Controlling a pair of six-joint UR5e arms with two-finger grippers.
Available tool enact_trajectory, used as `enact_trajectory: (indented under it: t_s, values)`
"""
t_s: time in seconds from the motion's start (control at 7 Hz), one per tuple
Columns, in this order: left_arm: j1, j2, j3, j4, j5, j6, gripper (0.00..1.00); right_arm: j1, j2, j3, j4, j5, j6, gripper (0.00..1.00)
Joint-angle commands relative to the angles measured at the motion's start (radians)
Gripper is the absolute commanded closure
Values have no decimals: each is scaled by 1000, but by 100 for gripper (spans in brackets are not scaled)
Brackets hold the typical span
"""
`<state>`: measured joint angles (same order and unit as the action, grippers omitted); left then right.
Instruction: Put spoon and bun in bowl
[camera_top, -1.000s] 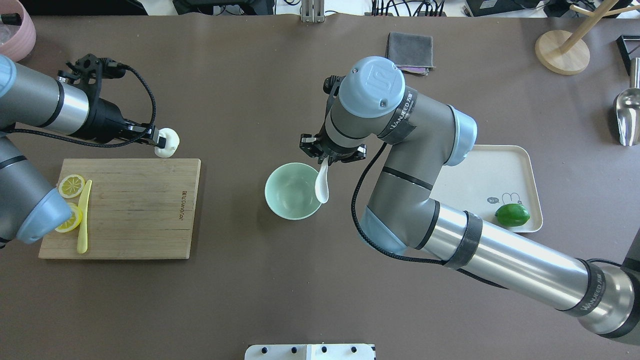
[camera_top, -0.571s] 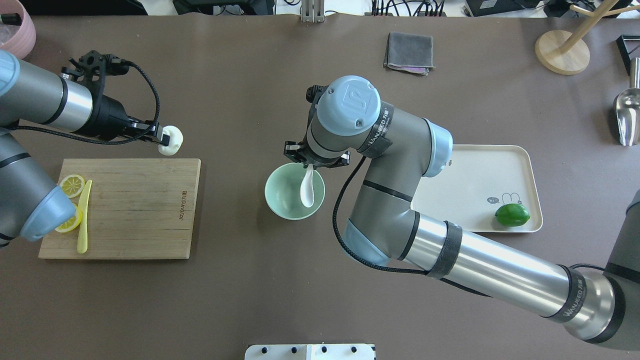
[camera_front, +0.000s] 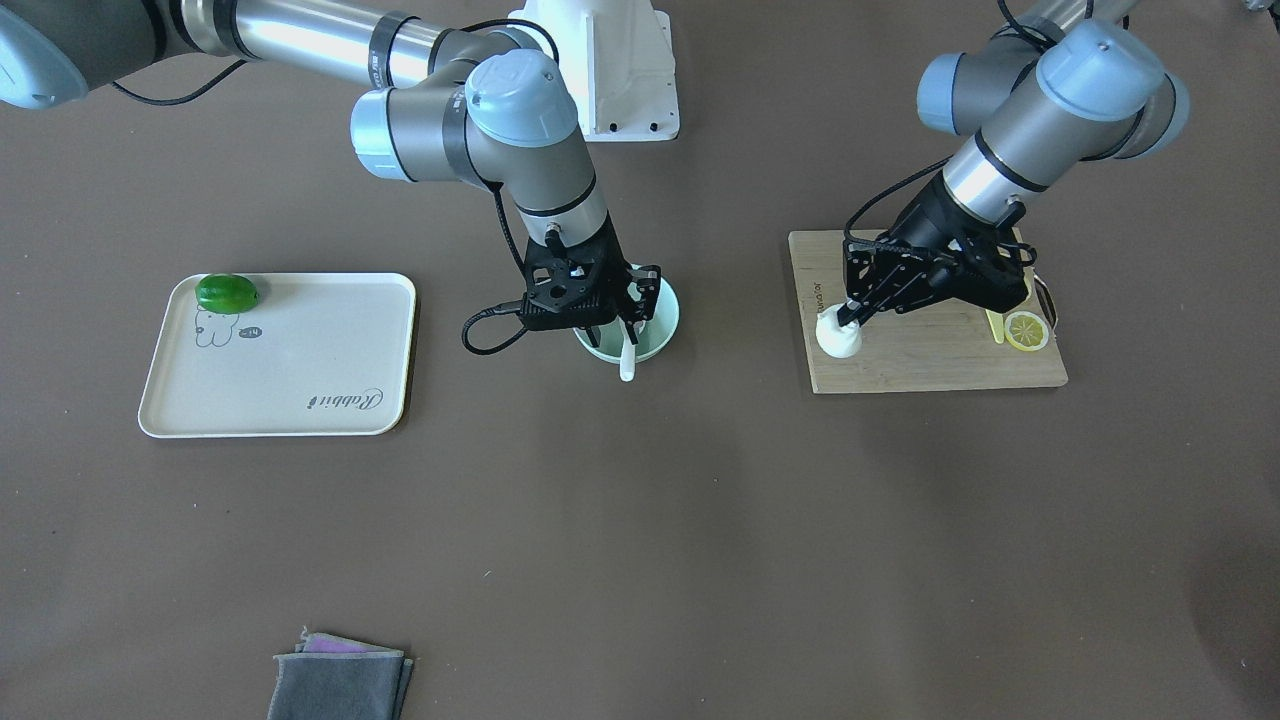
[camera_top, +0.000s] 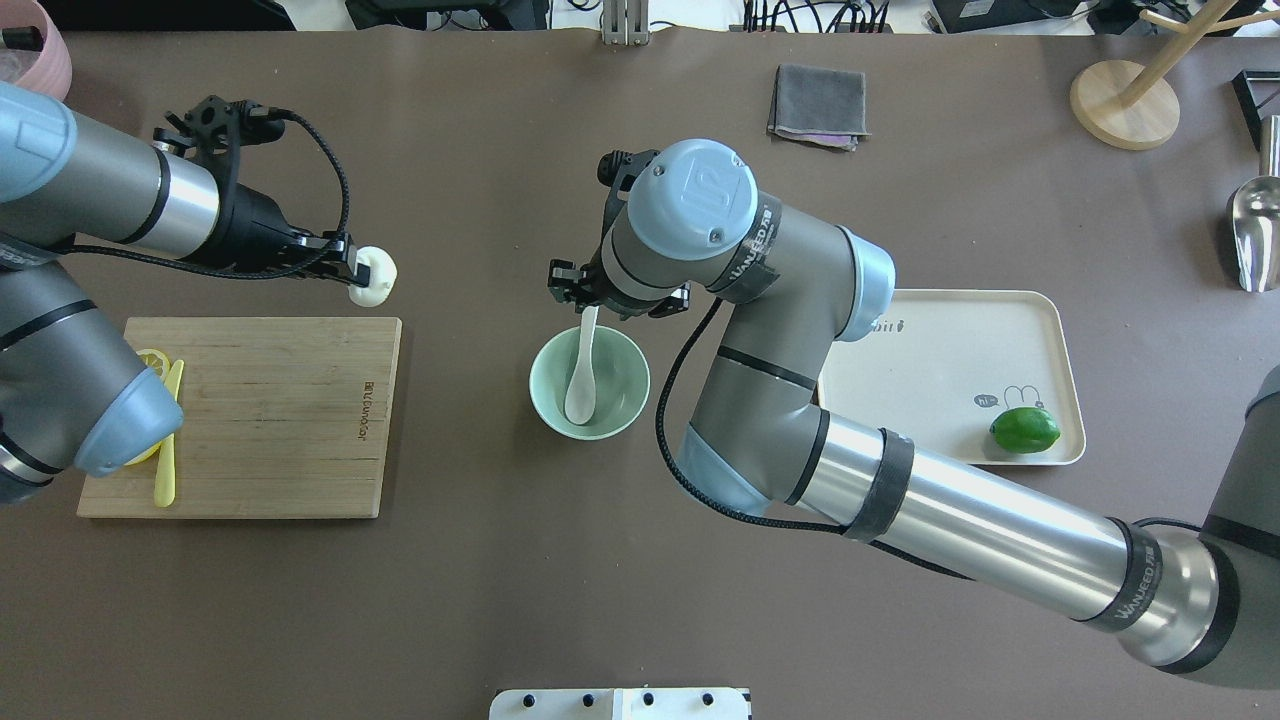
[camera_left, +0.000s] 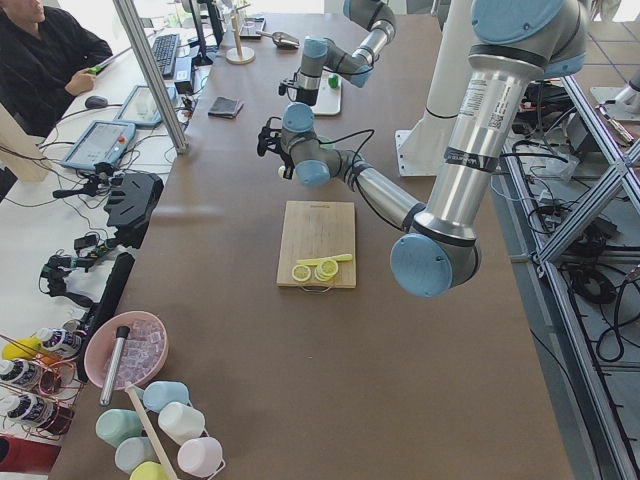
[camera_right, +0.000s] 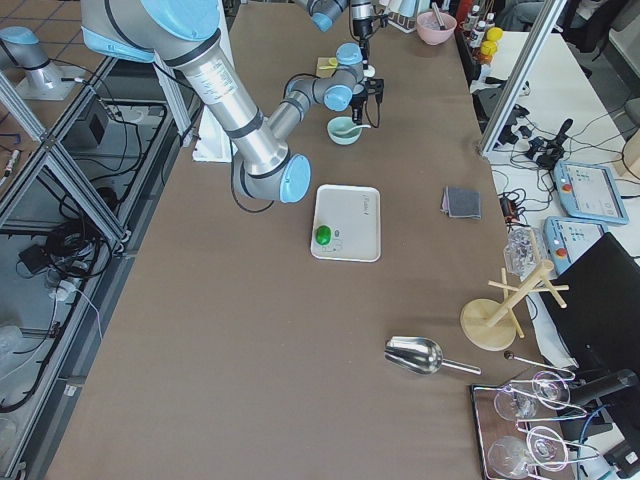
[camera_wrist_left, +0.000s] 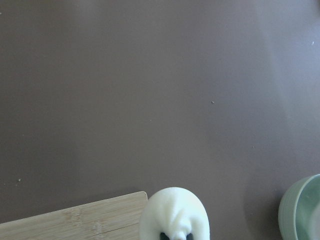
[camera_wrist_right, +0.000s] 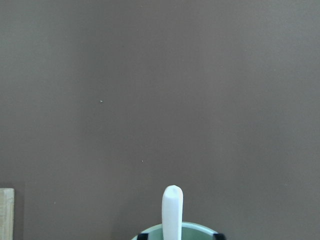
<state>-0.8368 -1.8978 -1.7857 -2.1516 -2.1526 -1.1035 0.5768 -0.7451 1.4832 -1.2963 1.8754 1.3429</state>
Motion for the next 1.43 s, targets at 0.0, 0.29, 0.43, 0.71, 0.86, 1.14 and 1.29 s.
enact_trajectory:
  t_s: [0.0, 0.29, 0.43, 0.71, 0.86, 1.14, 1.29]
  values:
    - [106, -102, 17, 1, 57, -138, 100, 145, -70, 55, -11, 184, -63, 0]
    - [224, -220, 90, 1, 147, -218, 100, 224, -283, 211, -79, 231, -325, 0]
    - [244, -256, 118, 3, 161, -239, 100, 289, -331, 239, -156, 279, -441, 0]
    - [261, -288, 184, 3, 169, -239, 90, 353, -416, 282, -181, 323, -562, 0]
    - [262, -284, 187, 3, 178, -231, 3, 389, -443, 289, -178, 347, -564, 0]
    - [257, -283, 163, 60, 185, -227, 2, 522, -566, 311, -179, 408, -719, 0]
    - [227, -282, 138, 102, 181, -210, 2, 619, -647, 301, -181, 428, -883, 0]
